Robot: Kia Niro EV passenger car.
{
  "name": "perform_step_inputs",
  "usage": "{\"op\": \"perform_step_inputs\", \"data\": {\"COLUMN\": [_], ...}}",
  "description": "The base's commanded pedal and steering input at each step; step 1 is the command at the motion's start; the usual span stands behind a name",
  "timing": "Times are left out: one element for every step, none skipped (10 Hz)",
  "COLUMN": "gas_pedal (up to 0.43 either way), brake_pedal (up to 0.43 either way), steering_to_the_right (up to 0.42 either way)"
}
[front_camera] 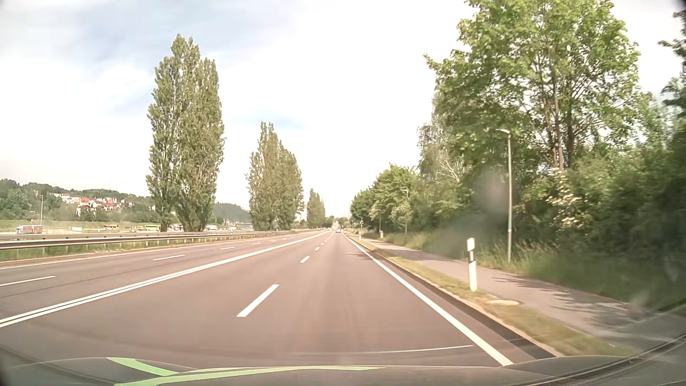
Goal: Follow the waypoints while adhering to traffic rules and regulations
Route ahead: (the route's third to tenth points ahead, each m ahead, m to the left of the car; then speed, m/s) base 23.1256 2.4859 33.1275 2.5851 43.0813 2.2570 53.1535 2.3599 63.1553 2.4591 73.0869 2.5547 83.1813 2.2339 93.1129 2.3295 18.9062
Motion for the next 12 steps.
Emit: {"op": "perform_step_inputs", "data": {"gas_pedal": [0.098, 0.098, 0.098, 0.098, 0.098, 0.098, 0.098, 0.098, 0.098, 0.098, 0.098, 0.098], "brake_pedal": [0.0, 0.0, 0.0, 0.0, 0.0, 0.0, 0.0, 0.0, 0.0, 0.0, 0.0, 0.0], "steering_to_the_right": [0.0, 0.0, 0.0, 0.0, 0.0, 0.0, 0.0, 0.0, 0.0, 0.0, 0.0, 0.0]}}
